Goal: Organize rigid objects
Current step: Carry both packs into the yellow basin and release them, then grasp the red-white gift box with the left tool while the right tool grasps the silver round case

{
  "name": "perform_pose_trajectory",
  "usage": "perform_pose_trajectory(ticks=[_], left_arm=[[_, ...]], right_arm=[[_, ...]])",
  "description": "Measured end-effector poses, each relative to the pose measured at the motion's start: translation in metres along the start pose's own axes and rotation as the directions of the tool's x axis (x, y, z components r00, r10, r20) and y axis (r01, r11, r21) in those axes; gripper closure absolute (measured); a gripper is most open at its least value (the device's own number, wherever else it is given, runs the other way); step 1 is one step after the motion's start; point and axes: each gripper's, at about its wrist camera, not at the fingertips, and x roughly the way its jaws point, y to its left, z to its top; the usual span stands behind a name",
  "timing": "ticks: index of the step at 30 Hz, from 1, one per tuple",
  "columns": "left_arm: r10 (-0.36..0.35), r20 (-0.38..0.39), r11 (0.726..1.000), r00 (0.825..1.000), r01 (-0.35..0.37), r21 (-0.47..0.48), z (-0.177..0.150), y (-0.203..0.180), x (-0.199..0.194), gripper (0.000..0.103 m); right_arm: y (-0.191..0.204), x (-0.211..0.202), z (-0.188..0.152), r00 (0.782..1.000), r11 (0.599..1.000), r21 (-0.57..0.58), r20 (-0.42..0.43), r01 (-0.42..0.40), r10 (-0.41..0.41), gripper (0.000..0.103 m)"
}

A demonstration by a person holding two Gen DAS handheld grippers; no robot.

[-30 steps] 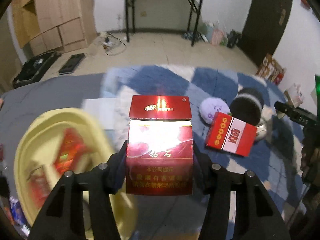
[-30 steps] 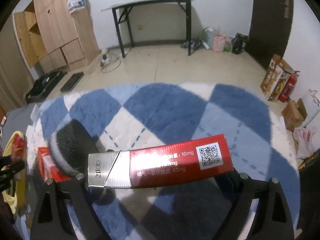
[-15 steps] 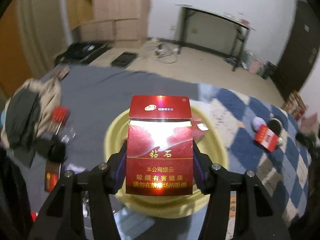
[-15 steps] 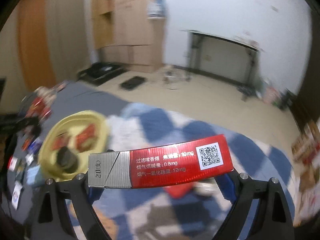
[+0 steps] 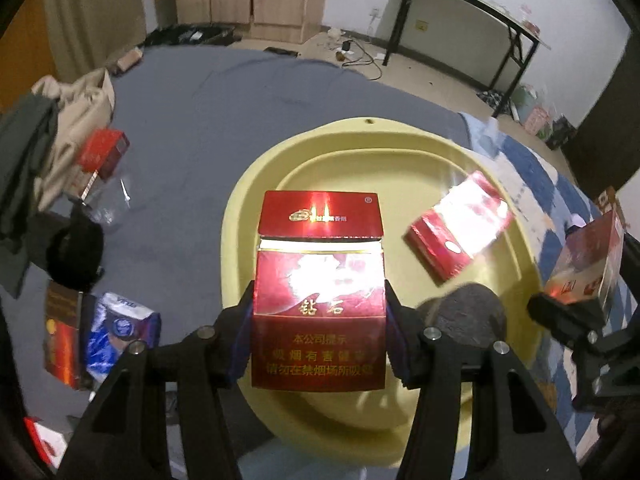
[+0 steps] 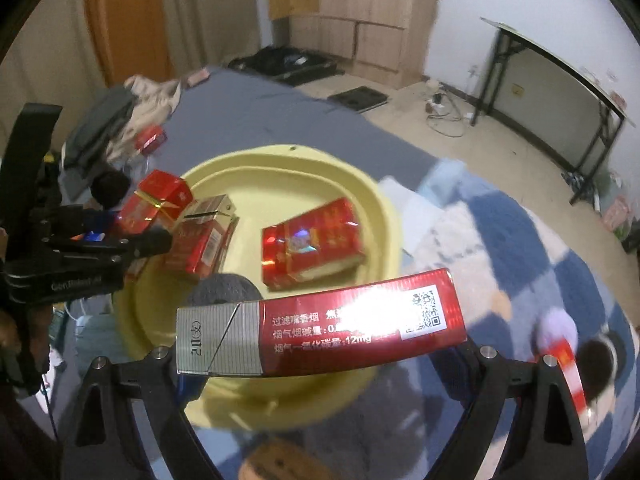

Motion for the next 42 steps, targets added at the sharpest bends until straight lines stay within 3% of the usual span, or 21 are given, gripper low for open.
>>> perform_pose_trajectory(ticks=[5,12,18,20,22,27,31,34,40,42], left_arm=[[-0.041,-0.015,0.995,0.999,0.039,-0.091,0.006,0.011,0.017,0.046],[-0.007,-0.004,0.998,1.0,0.006,-0.065,0.007,0.009,0.022,0.046],[0.022,0.037,0.999,0.999,-0.021,-0.028,0.009,0.0,0.012,0.026],[0.034,0.066,0.998,0.997,-0.031,-0.047,0.01,0.002,0.005,0.006],[0.028,0.114,0.997,0.993,-0.02,-0.074,0.012,0.008,-0.006,0.0],[-0.006,0.186,0.994,0.983,0.027,-0.106,0.018,0.006,-0.038,0.0],[-0.03,0.214,0.999,0.976,0.038,-0.035,0.024,-0.029,-0.061,0.0],[-0.049,0.234,0.999,0.971,0.045,0.021,0.023,-0.056,-0.08,0.0],[-0.109,0.201,0.99,0.974,0.089,0.107,0.006,-0.111,-0.096,0.0],[-0.146,0.19,0.981,0.971,0.118,0.153,-0.001,-0.14,-0.097,0.0]], right_arm=[[0.009,0.039,0.024,1.0,1.0,-0.009,-0.005,0.026,-0.026,0.011],[0.023,0.093,0.039,0.998,0.998,-0.032,-0.035,0.059,-0.06,0.011],[0.032,0.1,0.038,0.997,0.994,-0.084,-0.006,0.075,-0.076,0.007],[0.03,0.092,0.037,0.996,0.993,-0.08,0.019,0.087,-0.086,0.001],[0.022,0.079,0.034,0.997,0.997,-0.052,0.06,0.059,-0.056,0.0],[0.004,0.043,0.023,0.992,0.999,0.009,0.122,0.034,-0.035,0.0],[-0.022,-0.005,-0.002,0.98,0.994,0.104,0.196,0.014,-0.034,0.0],[-0.039,-0.027,-0.02,0.98,0.991,0.137,0.197,-0.002,-0.025,0.0],[-0.082,-0.086,-0.061,0.975,0.976,0.216,0.212,0.025,-0.071,0.0],[-0.105,-0.111,-0.084,0.969,0.965,0.255,0.216,0.065,-0.122,0.0]])
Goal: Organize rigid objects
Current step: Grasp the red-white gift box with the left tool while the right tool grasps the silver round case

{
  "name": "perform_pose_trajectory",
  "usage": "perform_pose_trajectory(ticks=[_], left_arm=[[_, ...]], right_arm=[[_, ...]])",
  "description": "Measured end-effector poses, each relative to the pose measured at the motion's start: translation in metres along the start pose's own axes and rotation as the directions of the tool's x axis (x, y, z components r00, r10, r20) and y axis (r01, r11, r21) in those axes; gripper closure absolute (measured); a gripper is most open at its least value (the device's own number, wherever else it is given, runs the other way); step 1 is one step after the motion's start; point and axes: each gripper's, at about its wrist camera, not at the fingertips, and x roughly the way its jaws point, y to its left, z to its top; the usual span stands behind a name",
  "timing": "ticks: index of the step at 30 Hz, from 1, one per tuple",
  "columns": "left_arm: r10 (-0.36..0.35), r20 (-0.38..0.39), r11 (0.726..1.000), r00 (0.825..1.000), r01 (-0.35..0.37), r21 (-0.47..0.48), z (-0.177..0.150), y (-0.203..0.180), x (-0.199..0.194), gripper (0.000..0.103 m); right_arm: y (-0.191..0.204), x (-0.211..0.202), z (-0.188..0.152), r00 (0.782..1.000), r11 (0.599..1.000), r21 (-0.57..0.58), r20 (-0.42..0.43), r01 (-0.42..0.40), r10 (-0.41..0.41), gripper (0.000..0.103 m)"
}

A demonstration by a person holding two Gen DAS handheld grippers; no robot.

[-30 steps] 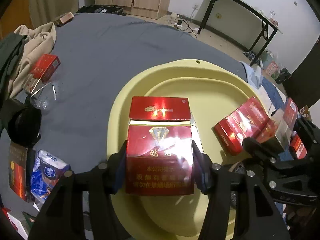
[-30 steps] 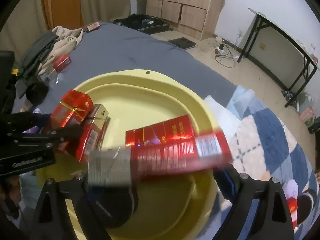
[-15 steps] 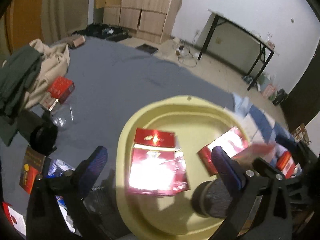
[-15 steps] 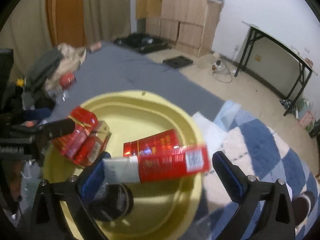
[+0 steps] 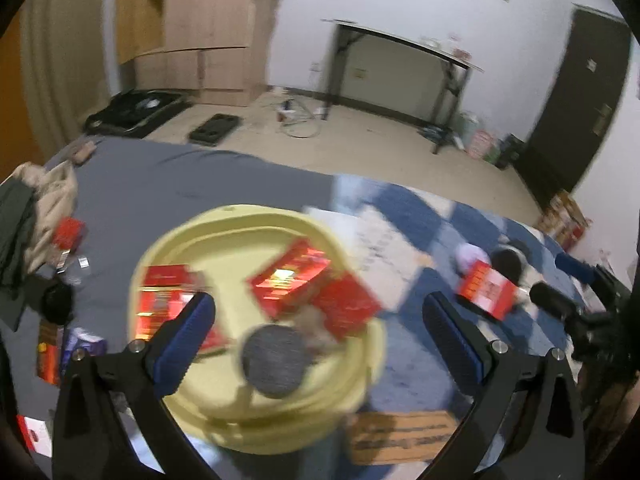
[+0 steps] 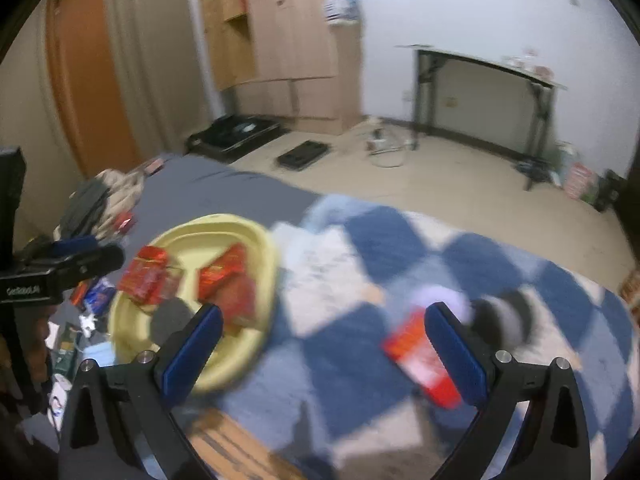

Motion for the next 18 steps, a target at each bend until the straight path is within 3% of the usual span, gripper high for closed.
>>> perform_pose_trajectory(ticks=[4,8,13,18], left_arm=[[-0.046,-0.042,0.99,0.998,0.052,0.134,-0.01,-0.056,0.009,0.0],[-0.07,-0.107,0.96,0.992,0.096,0.263,-0.023,-0.098,0.029,0.0],[-0.126,-0.234,0.947,0.964,0.188,0.261,-0.036,-0.122,0.067,0.0],[-0.14,-0.284,0.935,0.949,0.221,0.278,-0.054,-0.146,0.109,0.0]], right_arm=[[-0.054,-0.035,-0.022,0.996,0.996,0.03,-0.024,0.09,-0.089,0.0],[-0.097,-0.053,-0.042,0.984,0.986,0.022,-0.075,0.164,-0.162,0.0],[-0.128,-0.026,-0.063,0.977,0.987,0.08,-0.175,0.141,-0.125,0.0],[-0.16,0.012,-0.065,0.963,0.974,0.181,-0.256,0.137,-0.088,0.0]])
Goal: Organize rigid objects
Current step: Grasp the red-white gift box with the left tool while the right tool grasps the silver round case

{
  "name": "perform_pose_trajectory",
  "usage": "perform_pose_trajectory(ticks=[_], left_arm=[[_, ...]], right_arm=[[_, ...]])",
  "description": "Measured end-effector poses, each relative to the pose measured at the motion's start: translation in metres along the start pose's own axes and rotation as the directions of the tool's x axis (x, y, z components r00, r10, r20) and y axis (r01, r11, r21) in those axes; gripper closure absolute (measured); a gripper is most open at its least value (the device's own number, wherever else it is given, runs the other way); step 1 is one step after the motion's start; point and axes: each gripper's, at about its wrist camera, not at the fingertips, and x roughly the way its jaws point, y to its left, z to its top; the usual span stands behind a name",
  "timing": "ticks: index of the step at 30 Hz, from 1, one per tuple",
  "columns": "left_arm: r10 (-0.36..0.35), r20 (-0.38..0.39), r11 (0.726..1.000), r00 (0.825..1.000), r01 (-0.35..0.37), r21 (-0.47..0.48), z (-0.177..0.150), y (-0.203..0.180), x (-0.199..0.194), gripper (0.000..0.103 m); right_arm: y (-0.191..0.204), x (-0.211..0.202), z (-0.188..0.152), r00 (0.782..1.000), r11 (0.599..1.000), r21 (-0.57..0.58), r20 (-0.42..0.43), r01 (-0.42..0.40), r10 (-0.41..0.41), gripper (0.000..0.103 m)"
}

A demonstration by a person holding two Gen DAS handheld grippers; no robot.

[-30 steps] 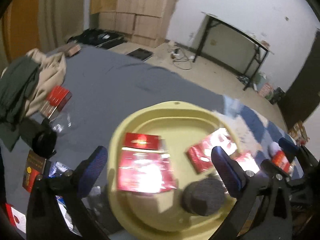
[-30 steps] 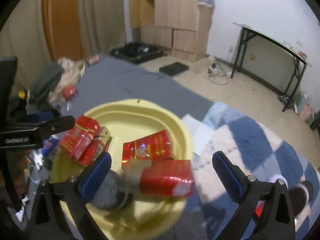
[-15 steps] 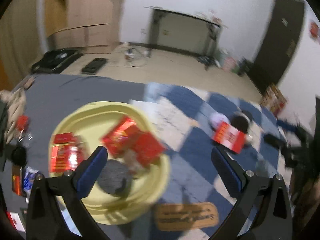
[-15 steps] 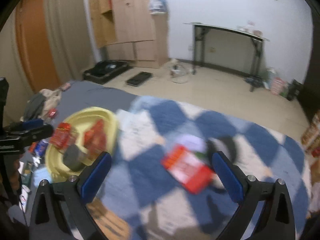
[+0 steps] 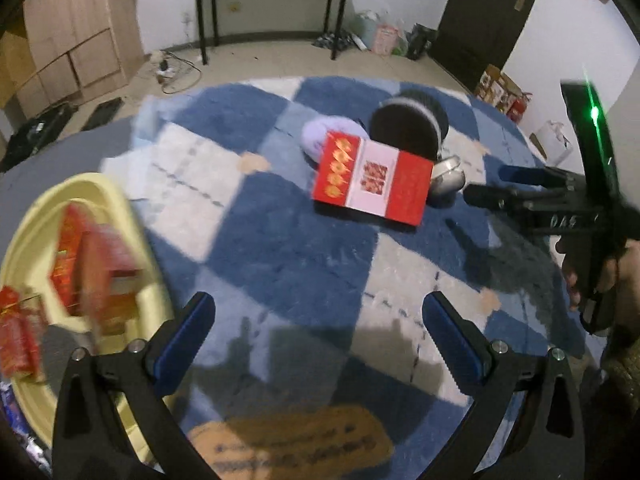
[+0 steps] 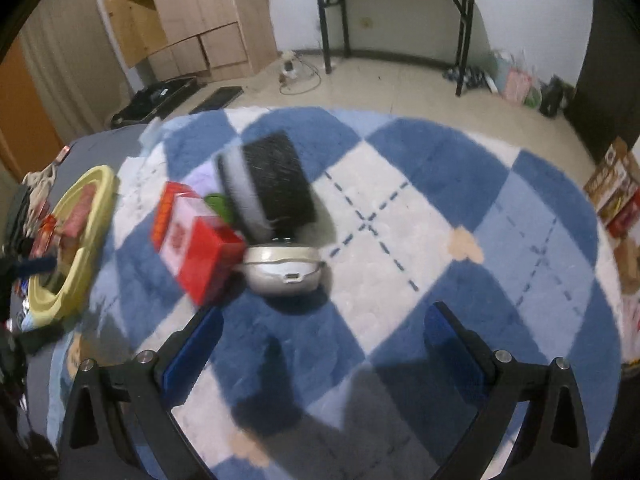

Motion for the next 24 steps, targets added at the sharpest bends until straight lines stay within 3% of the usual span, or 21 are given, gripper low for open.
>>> perform_pose_trajectory(ticks=[4,7,11,15,18,21,23,24], left_arm=[[-0.018,0.001,1.0,1.0,0.018,0.001,0.012,-0.01,0.034,0.0],[-0.014,0.046,0.999,0.999,0.012,0.041,0.025,-0.02,0.05,0.0],[-0.007,0.094,0.998,0.996,0.001,0.068,0.044,-0.028,0.061,0.0],[-0.044,0.1,0.998,0.994,0.038,0.054,0.057,-0.033,0.072,0.0],[-0.034,0.068,0.998,0.997,0.031,0.051,0.058,-0.04,0.084,0.0],[0.003,0.086,0.997,0.996,-0.01,0.079,0.053,-0.045,0.086,0.0],[0.017,0.095,0.998,0.995,-0.023,0.066,0.049,-0.04,0.084,0.013],[0.021,0.098,0.998,0.995,-0.026,0.057,0.047,-0.036,0.082,0.013]], right_arm=[[-0.005,0.02,0.013,0.999,0.996,0.074,-0.018,-0.048,0.049,0.0],[-0.006,0.031,0.016,0.996,0.989,0.127,-0.041,-0.073,0.079,0.0],[-0.011,0.036,0.02,0.996,0.987,0.144,-0.033,-0.073,0.079,0.0],[-0.035,0.034,0.019,0.995,0.963,0.251,0.0,-0.099,0.102,0.0],[-0.043,0.029,0.016,0.993,0.948,0.295,0.017,-0.117,0.117,0.0],[-0.037,0.029,0.015,0.994,0.957,0.269,0.013,-0.108,0.108,0.0],[-0.031,0.03,0.014,0.994,0.963,0.246,0.003,-0.111,0.113,0.0],[-0.028,0.031,0.015,0.994,0.965,0.237,-0.002,-0.109,0.112,0.0]])
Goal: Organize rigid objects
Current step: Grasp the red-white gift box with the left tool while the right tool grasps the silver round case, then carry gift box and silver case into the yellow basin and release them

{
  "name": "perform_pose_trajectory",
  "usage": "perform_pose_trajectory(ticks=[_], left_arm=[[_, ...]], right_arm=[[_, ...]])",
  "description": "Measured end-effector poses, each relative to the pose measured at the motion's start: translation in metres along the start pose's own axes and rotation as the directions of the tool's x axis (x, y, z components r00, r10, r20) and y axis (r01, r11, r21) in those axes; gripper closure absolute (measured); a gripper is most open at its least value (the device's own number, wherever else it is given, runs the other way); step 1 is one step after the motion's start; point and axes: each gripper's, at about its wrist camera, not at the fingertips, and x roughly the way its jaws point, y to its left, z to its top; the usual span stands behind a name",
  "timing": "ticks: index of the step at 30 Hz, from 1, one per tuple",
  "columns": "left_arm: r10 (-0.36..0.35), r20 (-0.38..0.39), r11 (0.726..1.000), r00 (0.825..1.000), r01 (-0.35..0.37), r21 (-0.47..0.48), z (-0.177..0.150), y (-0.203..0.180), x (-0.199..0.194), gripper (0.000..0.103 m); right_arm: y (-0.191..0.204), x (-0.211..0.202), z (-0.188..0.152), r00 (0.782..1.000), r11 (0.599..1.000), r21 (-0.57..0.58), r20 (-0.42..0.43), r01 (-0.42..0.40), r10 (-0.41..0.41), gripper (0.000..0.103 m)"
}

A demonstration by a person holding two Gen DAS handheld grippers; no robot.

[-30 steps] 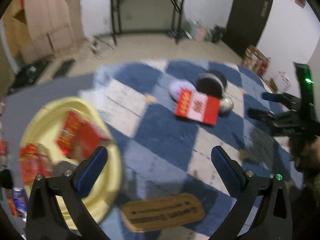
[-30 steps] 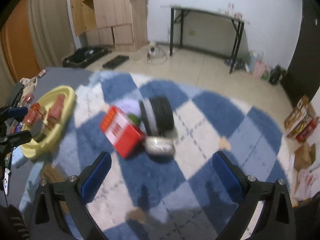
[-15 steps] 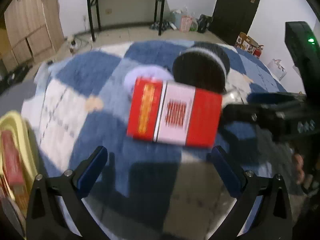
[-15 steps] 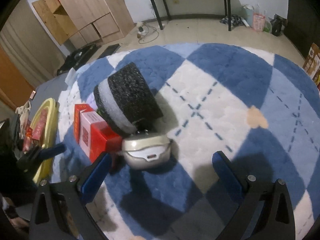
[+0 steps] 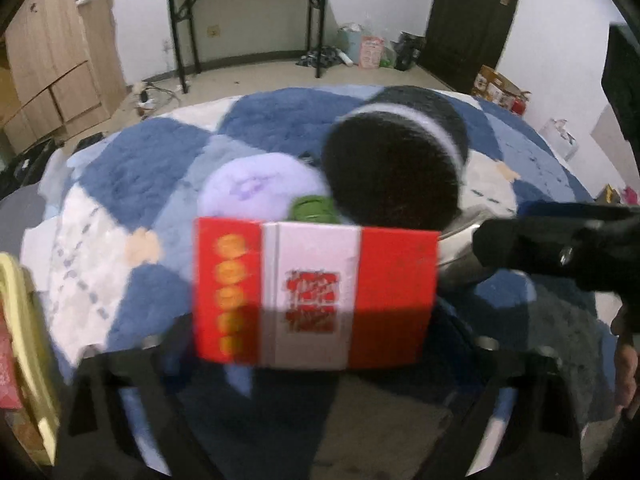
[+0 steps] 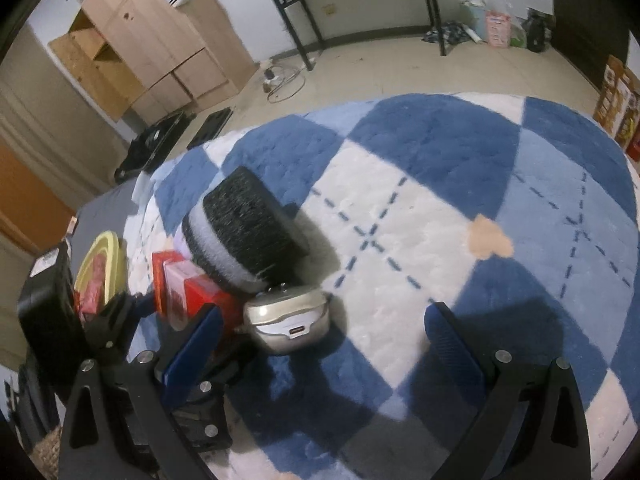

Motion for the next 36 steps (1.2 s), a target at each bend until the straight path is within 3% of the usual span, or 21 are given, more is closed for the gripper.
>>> perform_pose_trajectory(ticks=[7,11,15,18,23,26,29,33,36], left_arm=[[-0.008,-0.003,0.993,1.0,0.007,-0.12,-0.013,0.045,-0.025,0.013],[0.008,0.011,0.987,1.0,-0.007,-0.159,-0.02,0.063,-0.051,0.013],[0.032,0.034,0.988,0.999,-0.027,-0.15,-0.019,0.069,-0.083,0.013],[0.056,0.057,0.988,0.997,-0.047,-0.149,-0.018,0.078,-0.112,0.013],[0.124,0.097,0.981,0.987,-0.107,-0.163,-0.023,0.113,-0.178,0.013],[0.18,0.11,0.97,0.978,-0.157,-0.187,-0.04,0.148,-0.218,0.013],[0.234,0.141,0.956,0.962,-0.202,-0.213,-0.065,0.186,-0.246,0.013],[0.27,0.098,0.929,0.958,-0.232,-0.287,-0.098,0.234,-0.257,0.013],[0.23,0.057,0.919,0.972,-0.197,-0.342,-0.118,0.256,-0.246,0.013]], right_arm=[[0.011,0.022,-0.005,1.0,0.998,-0.055,-0.012,0.02,-0.021,0.001],[0.026,0.031,-0.007,0.999,0.991,-0.125,-0.009,0.04,-0.041,0.008],[0.039,0.038,-0.009,0.999,0.981,-0.185,0.013,0.055,-0.053,0.034],[0.045,0.043,-0.013,0.998,0.977,-0.206,-0.019,0.053,-0.058,0.052],[0.048,0.026,-0.016,0.999,0.978,-0.203,0.001,0.048,-0.048,0.052],[0.061,-0.006,-0.019,0.998,0.978,-0.207,0.057,0.025,-0.013,0.052],[0.1,-0.041,-0.028,0.993,0.947,-0.322,0.113,-0.006,0.044,0.052],[0.159,-0.052,-0.044,0.986,0.898,-0.429,0.086,-0.093,0.143,0.052],[0.212,-0.041,-0.06,0.982,0.847,-0.514,0.047,-0.136,0.185,0.052]])
